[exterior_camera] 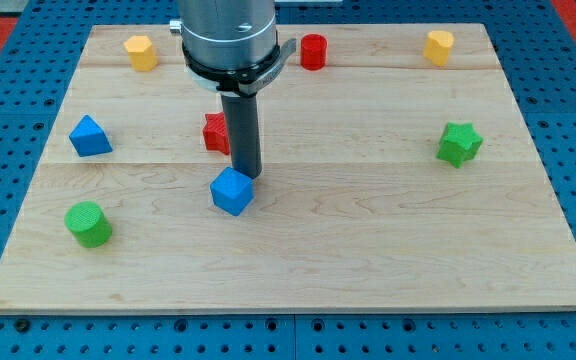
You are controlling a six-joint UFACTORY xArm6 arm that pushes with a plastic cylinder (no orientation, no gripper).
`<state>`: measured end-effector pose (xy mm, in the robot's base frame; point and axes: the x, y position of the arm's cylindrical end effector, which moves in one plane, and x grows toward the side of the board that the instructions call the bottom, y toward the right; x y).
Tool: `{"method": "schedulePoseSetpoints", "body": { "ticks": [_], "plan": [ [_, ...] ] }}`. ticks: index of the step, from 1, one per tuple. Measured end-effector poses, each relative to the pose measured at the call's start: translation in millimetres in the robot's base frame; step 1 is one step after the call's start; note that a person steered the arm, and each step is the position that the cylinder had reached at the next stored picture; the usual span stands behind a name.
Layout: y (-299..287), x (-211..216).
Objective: Move the blue cube towards bottom center
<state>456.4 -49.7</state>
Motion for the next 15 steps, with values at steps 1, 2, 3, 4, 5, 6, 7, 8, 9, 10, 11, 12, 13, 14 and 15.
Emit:
{"method": "schedulePoseSetpoints", "body": {
  "ticks": [1, 2, 3, 4, 5, 6, 7, 8, 9, 10, 11, 12, 13, 14, 15],
  "plan": [
    [-32, -8],
    [-52, -16],
    [-42, 6],
    [-41, 42],
    [-41, 60],
    [-58, 47],
    [-58, 34],
    [-58, 23],
    [-33, 16],
    [-4, 13],
    [-7, 41],
    [-18, 65],
    [-27, 66],
    [-54, 66],
    [-55, 72]
  ]
}}
